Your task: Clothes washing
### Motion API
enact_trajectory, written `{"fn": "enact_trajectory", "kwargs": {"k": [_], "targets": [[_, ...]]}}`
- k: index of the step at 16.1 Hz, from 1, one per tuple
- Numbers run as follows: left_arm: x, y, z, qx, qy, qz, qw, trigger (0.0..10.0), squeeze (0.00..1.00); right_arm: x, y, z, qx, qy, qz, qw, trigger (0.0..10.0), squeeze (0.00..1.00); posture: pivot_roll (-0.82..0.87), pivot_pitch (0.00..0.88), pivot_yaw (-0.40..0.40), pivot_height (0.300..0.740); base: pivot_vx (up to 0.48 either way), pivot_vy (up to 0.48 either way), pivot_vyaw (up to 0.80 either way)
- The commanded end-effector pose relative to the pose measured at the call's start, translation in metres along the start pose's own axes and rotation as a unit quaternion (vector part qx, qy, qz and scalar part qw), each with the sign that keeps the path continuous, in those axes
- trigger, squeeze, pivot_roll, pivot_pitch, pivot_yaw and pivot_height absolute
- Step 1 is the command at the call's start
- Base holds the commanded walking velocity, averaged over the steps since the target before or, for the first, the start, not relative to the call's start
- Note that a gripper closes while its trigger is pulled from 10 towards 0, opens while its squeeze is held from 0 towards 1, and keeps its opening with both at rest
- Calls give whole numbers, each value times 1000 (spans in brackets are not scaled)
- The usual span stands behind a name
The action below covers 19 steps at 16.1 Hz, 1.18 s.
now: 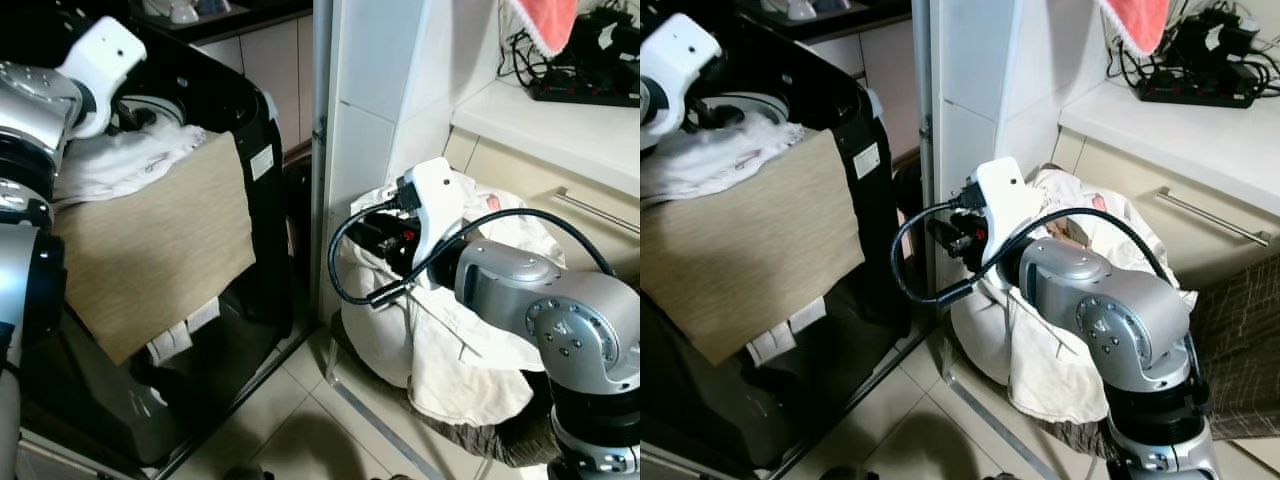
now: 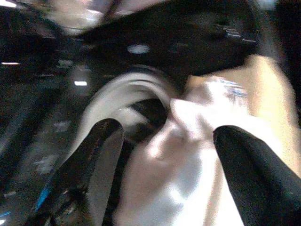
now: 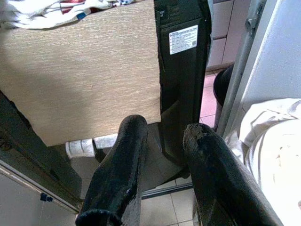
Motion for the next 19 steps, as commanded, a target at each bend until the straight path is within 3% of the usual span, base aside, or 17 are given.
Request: {"fn": "enact_trajectory", "kwargs": {"k": [1, 3, 4, 5, 6, 7, 8, 9, 10, 11, 12, 13, 14, 16, 17, 18, 19], "targets": [[9, 1, 25, 5, 67, -1, 998, 10000, 0, 2, -1, 4, 5, 8, 3, 1000, 10000, 0, -67, 0, 36, 740, 0, 0, 0], [18, 7, 45, -6, 128, -12, 992, 10000, 0, 2, 0, 4, 5, 8, 2, 1000, 10000, 0, -64, 0, 33, 740, 0, 0, 0], [25, 17, 61, -22, 187, -32, 982, 10000, 0, 2, 2, 2, 4, 2, -3, 1000, 10000, 0, -63, 0, 31, 740, 0, 0, 0], [41, 36, 85, -56, 275, -70, 957, 10000, 0, 0, 6, -2, 2, -10, -13, 1000, 10000, 0, -64, 0, 33, 740, 0, 0, 0], [41, 45, 83, -13, 253, -102, 962, 10000, 0, 0, 8, -4, 1, -15, -17, 1000, 10000, 0, -64, 0, 35, 740, 0, 0, 0], [25, 49, 51, 77, 95, -130, 984, 10000, 0, 0, 9, -5, -1, -16, -18, 1000, 10000, 0, -59, 0, 37, 740, 0, 0, 0], [17, 50, 27, 61, -1, -133, 989, 10000, 0, 0, 8, -3, 0, -12, -15, 1000, 10000, 0, -63, 0, 40, 740, 0, 0, 0], [9, 40, -3, 14, -94, -107, 990, 10000, 0, 1, 4, 0, 6, -1, -5, 1000, 10000, 0, -67, 0, 44, 740, 0, 0, 0], [9, 35, -4, 16, -96, -100, 990, 10000, 55, 3, 2, 3, 13, 11, -1, 1000, 10000, 0, -67, 0, 45, 740, 0, 0, 0], [8, 24, -5, -9, -97, -83, 992, 10000, 1000, 7, -1, 10, 27, 44, 7, 999, 10000, 0, -65, 0, 47, 740, 0, 0, 0], [8, 23, -4, -7, -93, -86, 992, 10000, 1000, 10, -3, 13, 38, 58, 9, 998, 10000, 0, -65, 0, 49, 740, 0, 0, 0], [8, 30, 2, 39, -51, -116, 991, 10000, 1000, 12, -1, 10, 56, 52, -1, 997, 10000, 0, -63, 0, 52, 740, 0, 0, 0], [7, 34, 3, 59, -36, -129, 989, 10000, 1000, 11, 1, 8, 64, 42, -12, 997, 10000, 0, -63, 0, 53, 740, 0, 0, 0], [-2, 57, -20, 180, -23, -209, 961, 10000, 0, 4, 16, -12, 105, -57, -82, 989, 10000, 0, -62, 0, 55, 740, 0, 0, 0], [-4, 71, -41, 269, -17, -257, 928, 10000, 0, 7, 24, -30, 126, -140, -134, 973, 10000, 0, -63, 0, 49, 740, 0, 0, 0], [2, 79, -52, 289, 27, -290, 912, 10000, 0, 10, 23, -36, 94, -156, -149, 972, 10000, 0, -59, 0, 41, 740, 0, 0, 0], [5, 83, -57, 302, 41, -303, 903, 10000, 0, 12, 22, -38, 79, -160, -155, 972, 10000, 0, -59, 0, 41, 740, 0, 0, 0]]}}
Point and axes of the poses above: a point about 5 cm out from each wrist's last joint towards the gripper, its own x axis pointing back from the gripper into the wrist, its own y axis along the axis of the wrist's last joint, z = x × y, the point moved 3 cm from there along -x, pointing out of the wrist towards the gripper, and after that the axes turned 14 degrees about -x, right-handed, at the moved point
